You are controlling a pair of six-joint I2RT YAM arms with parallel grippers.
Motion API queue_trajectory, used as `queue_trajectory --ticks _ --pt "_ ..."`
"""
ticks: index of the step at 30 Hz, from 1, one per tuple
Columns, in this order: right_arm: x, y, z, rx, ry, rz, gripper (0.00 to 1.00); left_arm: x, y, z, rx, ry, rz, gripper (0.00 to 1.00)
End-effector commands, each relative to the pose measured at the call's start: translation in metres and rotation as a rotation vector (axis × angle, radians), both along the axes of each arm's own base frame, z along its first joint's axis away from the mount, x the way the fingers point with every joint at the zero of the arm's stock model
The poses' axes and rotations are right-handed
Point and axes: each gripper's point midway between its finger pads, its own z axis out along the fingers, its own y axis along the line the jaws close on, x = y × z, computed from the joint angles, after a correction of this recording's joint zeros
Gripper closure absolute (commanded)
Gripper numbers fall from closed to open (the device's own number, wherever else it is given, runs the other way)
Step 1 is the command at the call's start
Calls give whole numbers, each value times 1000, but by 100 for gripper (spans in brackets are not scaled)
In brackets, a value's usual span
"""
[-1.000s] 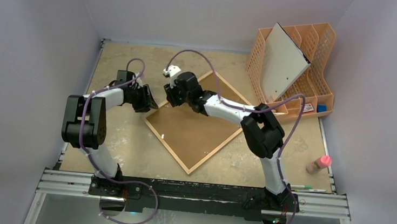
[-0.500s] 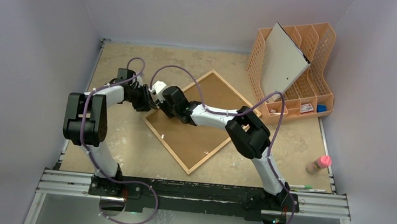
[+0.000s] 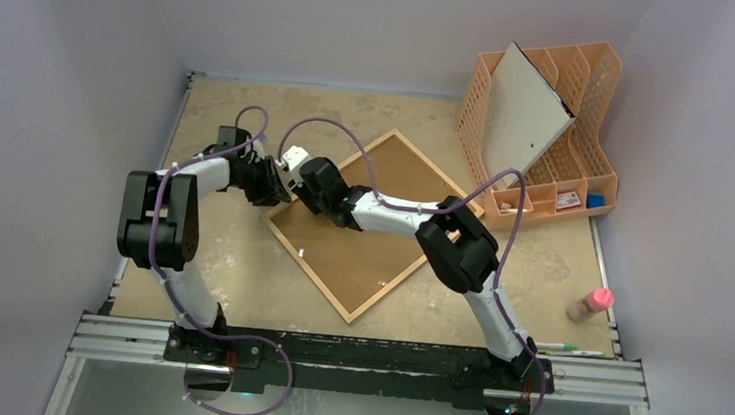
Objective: Put the photo into the frame
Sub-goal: Adjust the photo frame at the center of the board, then install the photo frame at the center of the board.
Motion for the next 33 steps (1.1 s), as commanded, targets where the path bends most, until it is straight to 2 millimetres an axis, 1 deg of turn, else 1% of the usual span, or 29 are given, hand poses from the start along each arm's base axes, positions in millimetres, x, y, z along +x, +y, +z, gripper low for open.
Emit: queue_trajectory --ticks 1,5,8,13,21,23,29,33 --pt "7 7 11 26 -27 5 63 -29 7 -34 59 150 18 73" --pt "3 9 9 27 -17 35 62 -30 6 -36 57 158 19 73" --pt "2 9 3 22 -11 40 62 -30 6 -36 55 158 18 74" --pt "4 9 -5 4 -17 35 62 -32 5 -38 48 169 17 75" --pt "10 2 -17 -23 -49 1 64 -39 3 -42 37 194 17 77" --pt "13 0 -19 -29 -62 -12 66 -40 3 -43 37 199 16 78" --pt "20 -9 -18 -34 -123 -77 76 -43 3 -45 37 209 14 78" --pt "24 -16 -18 -35 -150 -123 80 -45 3 -46 36 214 13 78"
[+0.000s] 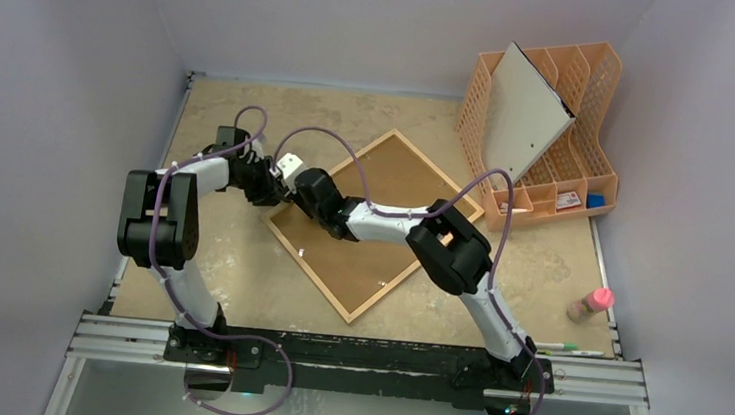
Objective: Put the photo into the frame
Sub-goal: Install the photo frame at the center of the board.
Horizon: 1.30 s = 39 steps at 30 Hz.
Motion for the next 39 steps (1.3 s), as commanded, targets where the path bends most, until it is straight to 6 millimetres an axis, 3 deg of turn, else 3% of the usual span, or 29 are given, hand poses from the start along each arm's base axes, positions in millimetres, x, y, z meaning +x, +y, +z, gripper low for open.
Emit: queue_trajectory --ticks 1,12,21,26,33,39 --pt "21 -27 -7 -36 -65 -128 81 -45 3 -45 56 206 10 78" --pt "28 -40 -15 5 -65 -282 92 -52 4 -52 57 236 9 79" --pt "31 -37 14 139 -73 -342 93 -54 2 -53 50 245 9 79" --pt "21 -30 23 150 -55 -252 83 -48 0 -48 38 223 2 78" --pt "-22 -3 26 173 60 59 63 -42 -7 -44 -10 202 -6 70" --pt "-18 3 16 161 73 46 61 -46 -6 -49 -5 227 -7 69"
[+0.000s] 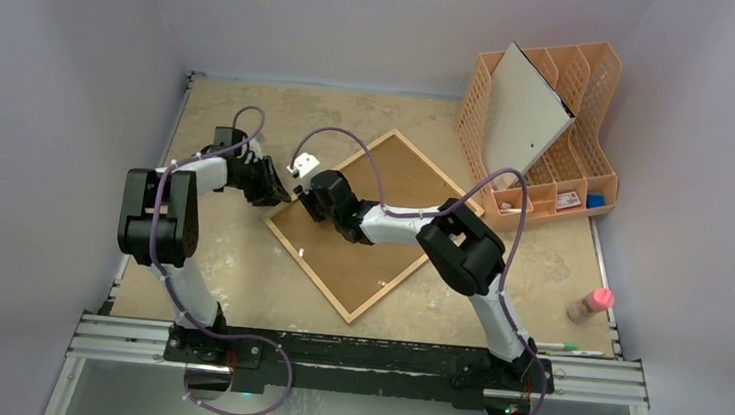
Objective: Put the photo into the frame
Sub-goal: Install the photo frame at the center of the board.
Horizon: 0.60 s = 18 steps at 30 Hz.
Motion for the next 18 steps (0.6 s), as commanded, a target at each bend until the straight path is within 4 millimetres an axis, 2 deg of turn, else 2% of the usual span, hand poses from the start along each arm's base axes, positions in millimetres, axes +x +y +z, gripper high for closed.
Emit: queue_trajectory --ticks 1,6,13,18 --pt "-2 14 16 20 -13 50 61 -48 -4 -49 40 225 -9 69" --pt "6 16 12 -25 -56 66 61 -49 -5 -50 38 233 -8 70" --pt "6 21 3 -65 -87 87 60 -50 -5 -51 38 242 -9 72" --pt "10 17 -2 -106 -130 40 64 -52 -5 -53 39 251 -8 74"
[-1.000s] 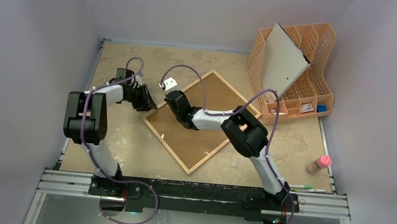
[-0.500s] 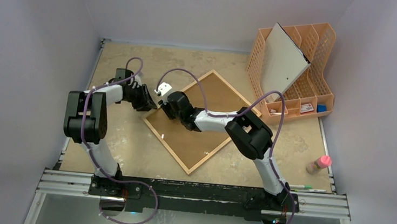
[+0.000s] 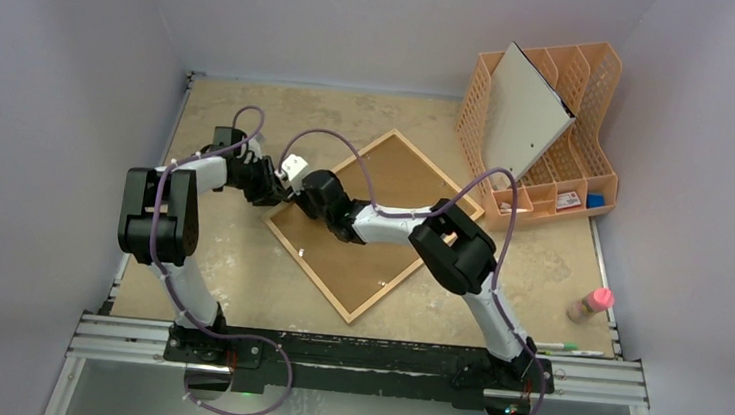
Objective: Put the photo into the frame
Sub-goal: Install the photo frame at the center of the board.
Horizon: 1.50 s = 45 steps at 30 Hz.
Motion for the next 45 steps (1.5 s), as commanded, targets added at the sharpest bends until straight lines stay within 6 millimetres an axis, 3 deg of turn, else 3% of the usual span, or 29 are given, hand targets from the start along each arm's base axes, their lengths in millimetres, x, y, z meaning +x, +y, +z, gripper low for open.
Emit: queue_trajectory --ticks 1,13,22,34,37,45 --pt "7 -3 -5 -52 -67 -46 66 -53 -4 -53 52 246 -9 74" --pt "31 -18 5 -60 -213 -201 80 -62 -4 -60 52 280 -11 77" --pt "37 -15 9 -16 -237 -239 82 -66 -4 -62 52 298 -13 78" --pt "47 -32 9 -11 -284 -360 100 -76 -11 -68 61 328 -36 80" --pt "49 -37 9 -4 -274 -393 100 -77 -9 -70 75 333 -32 81" --pt "62 -42 50 137 -231 -486 100 -78 -5 -72 98 340 -27 83"
